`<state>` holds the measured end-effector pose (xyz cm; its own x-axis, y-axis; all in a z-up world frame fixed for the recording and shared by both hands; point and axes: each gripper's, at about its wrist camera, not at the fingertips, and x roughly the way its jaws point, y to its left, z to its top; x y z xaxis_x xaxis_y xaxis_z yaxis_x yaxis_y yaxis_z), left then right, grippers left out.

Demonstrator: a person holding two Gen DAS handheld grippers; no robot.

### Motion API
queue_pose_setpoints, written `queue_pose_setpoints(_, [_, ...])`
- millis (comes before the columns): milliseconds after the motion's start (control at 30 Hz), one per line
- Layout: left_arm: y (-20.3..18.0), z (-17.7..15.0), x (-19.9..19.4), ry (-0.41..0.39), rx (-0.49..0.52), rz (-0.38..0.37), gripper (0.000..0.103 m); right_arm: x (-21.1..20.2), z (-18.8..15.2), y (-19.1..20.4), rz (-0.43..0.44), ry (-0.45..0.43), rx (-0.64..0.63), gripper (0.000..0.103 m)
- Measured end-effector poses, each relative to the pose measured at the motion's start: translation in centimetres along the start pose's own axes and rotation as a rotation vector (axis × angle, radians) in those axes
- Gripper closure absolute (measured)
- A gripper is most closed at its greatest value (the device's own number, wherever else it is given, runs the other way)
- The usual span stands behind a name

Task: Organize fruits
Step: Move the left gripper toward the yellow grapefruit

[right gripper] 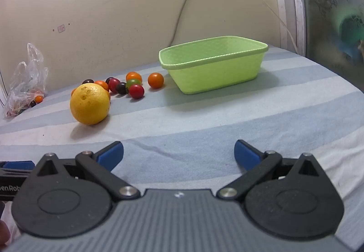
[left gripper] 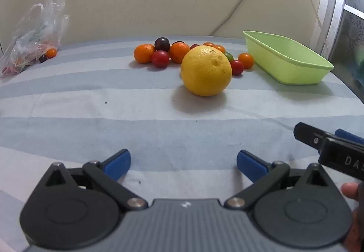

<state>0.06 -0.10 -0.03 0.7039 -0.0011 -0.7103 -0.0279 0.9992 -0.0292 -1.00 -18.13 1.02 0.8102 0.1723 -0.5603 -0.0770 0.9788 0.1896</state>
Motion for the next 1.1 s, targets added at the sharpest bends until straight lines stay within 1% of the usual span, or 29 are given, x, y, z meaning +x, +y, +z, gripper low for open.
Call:
queue_pose_setpoints(167, [-0.5, -0.3, 0.2, -0.005, 0.032, 0.01, 0.0, 0.1, 0.0, 0.4, -0.004, 0.002, -0.003, 0.0])
queue_pose_setpoints(267, [-0.8, -0.3, 0.2, -0.021, 0.023, 0.015, 0.0, 0.2, 0.0, 0.6, -0.002, 0.0, 0.006, 0.0])
queue_pose_setpoints(333, [-0.4, -0.7, 0.0, -0.037, 0.021, 0.01, 0.0, 0.3, 0.0, 0.7, 0.006, -0.006, 0.028, 0.0])
queue_pose_setpoints(400, [-0.6, -1.1, -0.2, -0.037, 0.041, 0.018, 0.0, -0.1, 0.1, -0.7, 0.026, -0.019, 0.074, 0.0])
queue_pose_setpoints(433, [-0.5, -1.2, -0.4, -0.038, 0.037, 0.016, 0.0, -0.1, 0.1, -0.8, 0.03, -0.022, 0.082, 0.0])
queue_pose_setpoints(500, [-0.4, -1.3, -0.6, -0.043, 0.028, 0.012, 0.0, -0.2, 0.0, -0.7, 0.03, -0.026, 0.08, 0.0])
queue_pose_setpoints(600, [-0.6, -1.5, -0.7, -0.036, 0.06, 0.014, 0.0, -0.1, 0.0, -0.4, 0.023, -0.023, 0.065, 0.0])
queue_pose_setpoints(700, [0.5, -1.8, -1.3, -0.058, 0.022, -0.02, 0.0, -0.3, -0.1, -0.8, 0.039, -0.033, 0.088, 0.0])
queue_pose_setpoints(767, [1.8, -1.5, -1.8, -0.1, -0.026, -0.038, 0.0, -0.4, -0.1, -0.9, 0.042, -0.037, 0.092, 0.0])
queue_pose_setpoints(800, [2.2, -1.3, -2.0, -0.127, -0.039, -0.025, 0.0, -0.4, -0.1, -0.9, 0.04, -0.037, 0.088, 0.0])
queue_pose_setpoints(833, [2.6, -1.1, -2.3, -0.155, -0.039, 0.004, 0.0, -0.5, -0.1, -0.8, 0.037, -0.038, 0.085, 0.0])
queue_pose_setpoints(933, [3.2, -0.6, -2.6, -0.221, 0.003, 0.096, 0.0, -0.8, -0.1, -0.6, 0.039, -0.058, 0.067, 0.0])
queue_pose_setpoints(967, [3.6, -0.4, -2.6, -0.231, -0.002, 0.1, 0.0, -0.9, -0.2, -0.4, 0.039, -0.064, 0.055, 0.0])
queue_pose_setpoints(1033, [4.6, 0.1, -2.3, -0.225, -0.047, 0.079, 0.0, -1.1, -0.2, 0.1, 0.039, -0.081, 0.02, 0.001])
queue_pose_setpoints(1067, [5.1, 0.4, -2.0, -0.215, -0.076, 0.065, 0.0, -1.2, -0.2, 0.5, 0.039, -0.089, -0.004, 0.004])
queue_pose_setpoints(1100, [5.4, 0.6, -1.7, -0.208, -0.093, 0.054, 0.0, -1.3, -0.3, 0.8, 0.038, -0.094, -0.024, 0.005])
